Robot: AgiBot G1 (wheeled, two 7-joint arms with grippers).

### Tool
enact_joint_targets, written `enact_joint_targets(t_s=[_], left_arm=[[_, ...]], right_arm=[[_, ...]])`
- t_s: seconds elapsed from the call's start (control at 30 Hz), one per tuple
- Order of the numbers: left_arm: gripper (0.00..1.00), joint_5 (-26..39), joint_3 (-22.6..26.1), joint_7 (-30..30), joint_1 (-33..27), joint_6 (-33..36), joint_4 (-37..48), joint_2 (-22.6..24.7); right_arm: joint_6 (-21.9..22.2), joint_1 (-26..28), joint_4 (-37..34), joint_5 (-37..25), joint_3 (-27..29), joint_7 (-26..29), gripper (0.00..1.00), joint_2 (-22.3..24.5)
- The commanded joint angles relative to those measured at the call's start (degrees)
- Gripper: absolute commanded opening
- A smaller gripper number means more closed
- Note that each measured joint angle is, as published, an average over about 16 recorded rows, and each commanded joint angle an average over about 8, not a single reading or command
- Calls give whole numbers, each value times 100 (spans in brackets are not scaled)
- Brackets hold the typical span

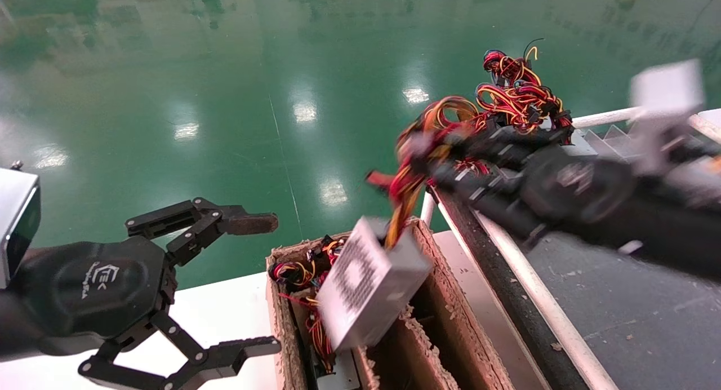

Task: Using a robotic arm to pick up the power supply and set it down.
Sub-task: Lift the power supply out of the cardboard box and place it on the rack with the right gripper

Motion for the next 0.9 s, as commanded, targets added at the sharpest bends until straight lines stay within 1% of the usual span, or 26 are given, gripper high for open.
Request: enact_joint_targets(t_s=[0.03,0.2,0.5,0.9], left_arm=[[100,0,1,0,0,0,0,0],[100,-1,2,1,0,-1,0,-1],[100,-3,4,2,-1,-2,0,-2],[100,-5,7,4,-2,-3,0,-3]], right_arm=[[-16,60,-106,157,152,21,0,145],[-7,216,-503,152,339,-117,0,434],[24,597,-1351,-253,405,-531,0,825],[-6,536,-1884,-607,482,-1204,0,1298]])
